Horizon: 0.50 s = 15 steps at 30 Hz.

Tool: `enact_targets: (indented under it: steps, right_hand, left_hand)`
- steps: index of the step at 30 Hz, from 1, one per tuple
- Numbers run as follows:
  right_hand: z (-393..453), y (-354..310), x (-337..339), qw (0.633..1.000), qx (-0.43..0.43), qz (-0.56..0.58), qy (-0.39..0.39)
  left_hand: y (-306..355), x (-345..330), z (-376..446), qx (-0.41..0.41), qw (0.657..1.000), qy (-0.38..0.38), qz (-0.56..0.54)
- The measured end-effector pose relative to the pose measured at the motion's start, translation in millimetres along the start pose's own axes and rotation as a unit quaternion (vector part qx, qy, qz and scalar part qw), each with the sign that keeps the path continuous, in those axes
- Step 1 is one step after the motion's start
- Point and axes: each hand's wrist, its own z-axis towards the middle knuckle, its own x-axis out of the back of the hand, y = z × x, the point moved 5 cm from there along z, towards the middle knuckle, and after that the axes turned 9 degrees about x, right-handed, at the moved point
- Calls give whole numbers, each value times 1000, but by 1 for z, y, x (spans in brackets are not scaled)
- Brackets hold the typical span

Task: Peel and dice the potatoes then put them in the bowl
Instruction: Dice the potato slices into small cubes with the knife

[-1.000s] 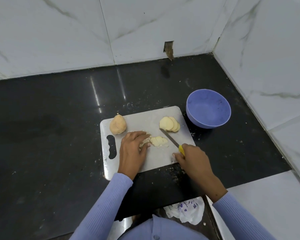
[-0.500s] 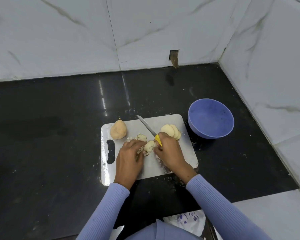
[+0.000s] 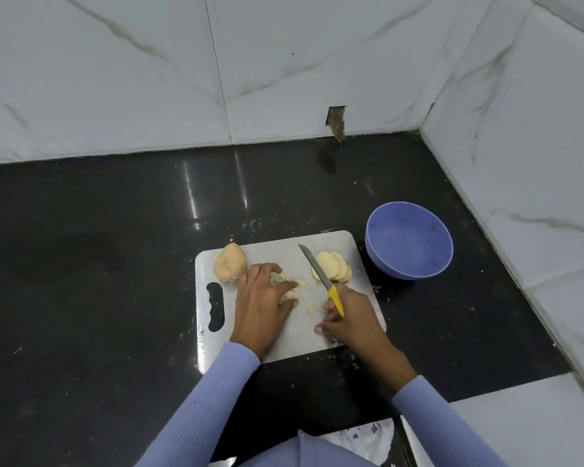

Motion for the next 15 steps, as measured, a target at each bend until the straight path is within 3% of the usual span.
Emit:
enact_targets:
  steps: [10,12,15]
  right_hand:
    - [28,-31,-7,978,74,2,196]
    - [22,-27,-9,977,68,-1,200]
    - [17,-34,-28,987,78,13,140]
  left_hand:
    - [-7,12,1,18,998,52,-38]
    - [-11,15,0,29,997,50,-45]
    - [-12,17,-1,24,997,47,-54]
